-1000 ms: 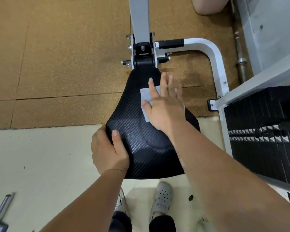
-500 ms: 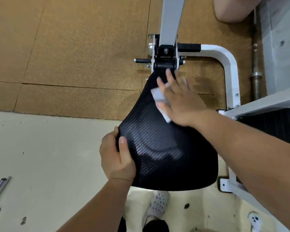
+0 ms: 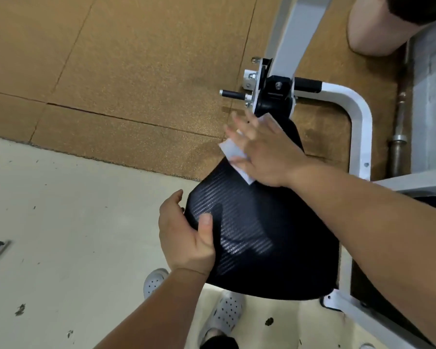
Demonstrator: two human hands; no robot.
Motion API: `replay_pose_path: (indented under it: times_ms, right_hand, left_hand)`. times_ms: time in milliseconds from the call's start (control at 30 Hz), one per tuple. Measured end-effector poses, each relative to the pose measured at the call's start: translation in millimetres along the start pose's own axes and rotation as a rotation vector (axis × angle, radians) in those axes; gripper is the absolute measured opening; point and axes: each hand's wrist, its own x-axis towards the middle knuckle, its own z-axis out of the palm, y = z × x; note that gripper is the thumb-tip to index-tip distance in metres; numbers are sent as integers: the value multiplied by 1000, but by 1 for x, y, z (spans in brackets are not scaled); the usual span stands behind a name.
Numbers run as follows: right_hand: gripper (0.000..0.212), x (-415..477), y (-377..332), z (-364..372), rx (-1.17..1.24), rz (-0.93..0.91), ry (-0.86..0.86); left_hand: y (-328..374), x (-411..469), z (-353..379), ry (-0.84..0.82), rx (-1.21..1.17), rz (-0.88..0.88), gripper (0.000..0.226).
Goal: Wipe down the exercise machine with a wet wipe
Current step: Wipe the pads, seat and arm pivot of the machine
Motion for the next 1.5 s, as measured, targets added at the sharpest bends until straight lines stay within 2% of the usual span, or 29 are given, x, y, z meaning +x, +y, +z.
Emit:
replay_pose_path:
  times_ms: [100, 167, 200, 267, 367, 500, 567, 633, 700, 733, 767, 867, 967, 1033, 1100, 1200, 1300, 1367, 1467, 1500]
  right_hand:
    - [71, 25, 1, -6, 105, 281, 73]
    - [73, 22, -21, -2, 105, 389, 59]
    - [74, 14, -36, 1, 98, 394, 28]
    - [76, -17, -66, 15, 94, 288, -13]
    - [78, -90, -101, 49, 46, 67, 71]
    - [71, -158, -84, 76, 40, 101, 83]
    - [72, -164, -65, 76, 59, 293, 118]
    - [74, -161, -60, 72, 144, 602, 120]
    - [77, -153, -80, 68, 245, 862, 134]
    - [79, -149, -99, 67, 290, 905, 140]
    - [82, -147, -121, 67, 318, 880, 147]
    - [82, -158, -162, 73, 343, 596, 174]
    - [77, -176, -148, 63, 588, 421, 239]
    - [73, -187, -135, 47, 833, 443, 328]
    - [66, -197, -126, 39, 878, 537, 439]
    - [62, -210, -119, 42, 639, 724, 451]
    - [54, -218, -117, 46, 575, 836, 292]
    - [38, -223, -118, 49, 554, 829, 250]
    - [5, -231, -121, 47, 557, 787, 287]
    - [7, -235, -122, 44, 627, 784, 300]
  left_hand:
    - [0, 1, -1, -12, 22, 9, 99]
    - [1, 2, -1, -21, 25, 12, 101]
    - [1, 2, -2, -22, 20, 16, 102]
    - [-1, 1, -3, -27, 5, 32, 104]
    - [-1, 2, -3, -45, -4, 20, 97]
    - [8, 2, -4, -75, 40, 2, 89]
    - [12, 4, -6, -97, 86, 7, 88]
    - [14, 5, -9, -126, 122, 3, 86]
    - [18, 8, -11, -154, 159, -1, 85]
    - [20, 10, -12, -172, 170, -6, 86]
    - [21, 12, -14, -200, 162, -15, 88]
    - [29, 15, -28, -277, 84, -76, 89]
    - [37, -4, -53, -291, 327, 128, 72]
    - [44, -25, -60, -307, 458, 280, 66]
    - [50, -40, -54, -378, 486, 323, 64]
    - [62, -48, -34, -441, 544, 214, 53]
    - [74, -46, -20, -441, 621, 82, 25]
    - [80, -48, -17, -468, 626, 47, 15]
    - [92, -53, -24, -504, 520, 8, 11]
    - [98, -55, -28, -519, 455, -20, 12]
